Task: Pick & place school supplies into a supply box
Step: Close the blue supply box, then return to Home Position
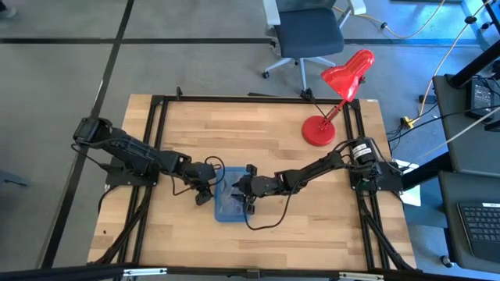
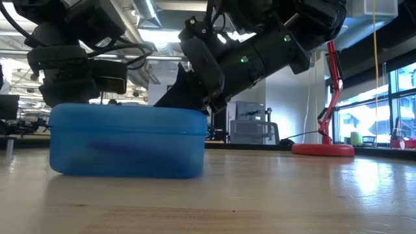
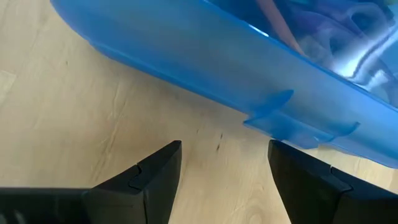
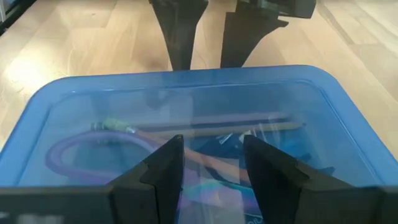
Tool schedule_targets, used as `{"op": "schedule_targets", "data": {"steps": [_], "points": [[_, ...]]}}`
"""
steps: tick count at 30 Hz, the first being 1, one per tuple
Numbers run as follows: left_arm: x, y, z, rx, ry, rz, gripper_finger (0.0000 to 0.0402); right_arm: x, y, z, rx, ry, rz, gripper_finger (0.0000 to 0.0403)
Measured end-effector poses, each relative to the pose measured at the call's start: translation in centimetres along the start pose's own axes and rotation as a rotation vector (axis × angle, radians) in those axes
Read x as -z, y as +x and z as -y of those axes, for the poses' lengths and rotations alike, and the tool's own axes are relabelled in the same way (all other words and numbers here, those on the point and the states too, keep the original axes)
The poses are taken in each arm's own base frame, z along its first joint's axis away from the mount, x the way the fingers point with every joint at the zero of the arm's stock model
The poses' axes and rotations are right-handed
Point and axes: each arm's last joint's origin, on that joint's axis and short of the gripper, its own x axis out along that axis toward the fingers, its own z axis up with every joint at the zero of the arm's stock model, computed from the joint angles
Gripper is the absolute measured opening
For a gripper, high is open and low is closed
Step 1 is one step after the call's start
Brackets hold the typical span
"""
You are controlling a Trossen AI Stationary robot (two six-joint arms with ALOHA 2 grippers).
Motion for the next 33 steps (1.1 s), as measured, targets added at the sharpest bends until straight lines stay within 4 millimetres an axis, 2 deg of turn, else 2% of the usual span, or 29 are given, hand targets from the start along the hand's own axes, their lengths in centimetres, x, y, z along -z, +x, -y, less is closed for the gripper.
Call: {"op": "schedule_targets", "data": {"steps": [14, 22, 26, 33], "points": [[-0.5, -0.1, -0.7, -0.017, 0.002, 0.016, 0.0233, 0.4, -0.1, 0.1, 0.011, 0.012, -0.057, 0.0172], [-0.8, -1.2, -0.6, 0.041, 0.013, 0.024, 0.0233, -0.4, -0.5, 0.1, 0.002, -0.003, -0.011, 0.0172], [-1.0, -2.5, -0.2, 0.082, 0.028, 0.080, 0.0233, -2.5, -2.0, -0.2, -0.008, -0.027, 0.063, 0.0172], [-1.6, -6.3, 0.4, 0.099, 0.225, 0.319, 0.0233, -6.1, -6.9, -1.3, -0.069, -0.182, 0.070, 0.0172]]}}
